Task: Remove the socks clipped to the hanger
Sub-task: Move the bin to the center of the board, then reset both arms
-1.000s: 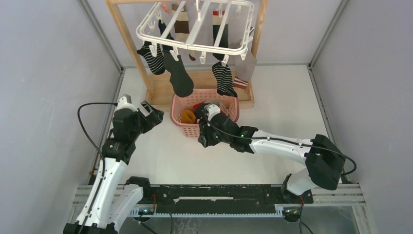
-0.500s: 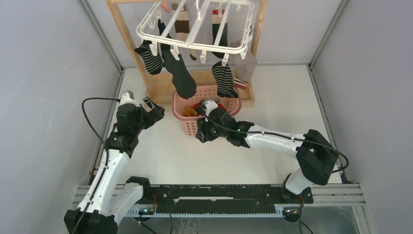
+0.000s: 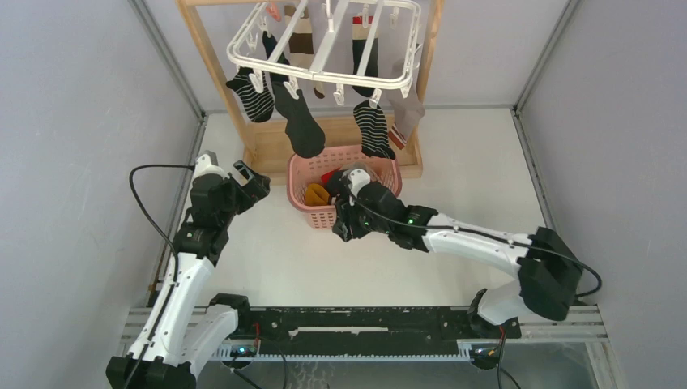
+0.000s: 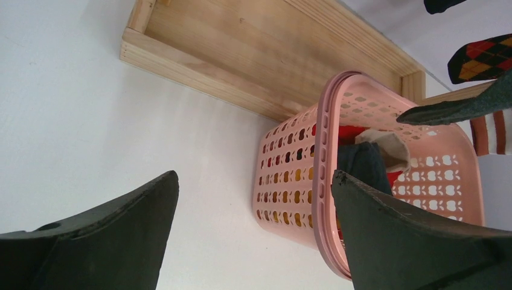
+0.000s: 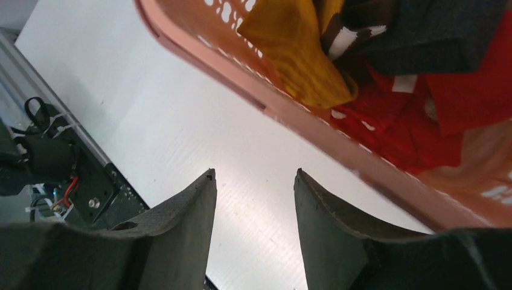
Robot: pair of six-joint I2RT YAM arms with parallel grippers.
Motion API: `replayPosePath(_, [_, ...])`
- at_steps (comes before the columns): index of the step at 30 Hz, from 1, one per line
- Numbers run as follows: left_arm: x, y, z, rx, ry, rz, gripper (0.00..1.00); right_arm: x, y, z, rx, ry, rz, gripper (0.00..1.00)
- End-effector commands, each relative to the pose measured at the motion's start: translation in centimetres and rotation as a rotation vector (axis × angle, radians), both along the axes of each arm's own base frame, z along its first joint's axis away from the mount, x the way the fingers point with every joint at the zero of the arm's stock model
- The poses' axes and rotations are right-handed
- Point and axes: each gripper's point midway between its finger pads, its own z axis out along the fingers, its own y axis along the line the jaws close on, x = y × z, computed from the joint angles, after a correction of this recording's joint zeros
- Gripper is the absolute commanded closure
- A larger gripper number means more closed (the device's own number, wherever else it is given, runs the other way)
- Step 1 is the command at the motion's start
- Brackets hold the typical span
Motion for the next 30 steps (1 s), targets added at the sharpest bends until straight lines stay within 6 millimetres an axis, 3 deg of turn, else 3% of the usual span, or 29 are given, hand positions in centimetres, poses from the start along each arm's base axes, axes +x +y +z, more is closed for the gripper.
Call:
replayPosePath(1, [0.3, 0.3, 1.9, 0.002, -0.064, 0.007, 0.0, -1.0, -1.0, 3.4, 0.062, -0.084, 0.015, 0.42])
replayPosePath(4, [0.1, 0.6, 2.6, 0.016, -0.085, 0.015, 0.0, -1.5, -2.2, 4.4, 0.078, -0.113, 0.011, 0.42])
replayPosePath(8, [0.1, 1.0, 4.1, 0.06, -0.138, 0.01, 0.0, -1.1, -4.7, 5.6, 0.09, -0.178, -0.021, 0.12])
replayPosePath(11, [0.5, 1.2, 5.0, 0.095, -0.195, 0.007, 0.0, 0.2, -7.2, 6.2, 0.098, -0.223, -0.088, 0.01])
replayPosePath(20, [1.8, 2.7, 6.4, 0.214, -0.29, 0.048, 0.0, 4.4, -15.0, 8.1, 0.082, -0.44, -0.322, 0.0])
replayPosePath(23, [2.4, 3.7, 6.1, 0.268, -0.284, 0.084, 0.0, 5.7, -17.9, 8.5, 0.076, -0.504, -0.439, 0.0])
replayPosePath(30, [4.1, 5.1, 4.2, 0.37, -0.292, 0.134, 0.0, 7.5, -24.9, 7.3, 0.089, -0.601, -0.707, 0.0])
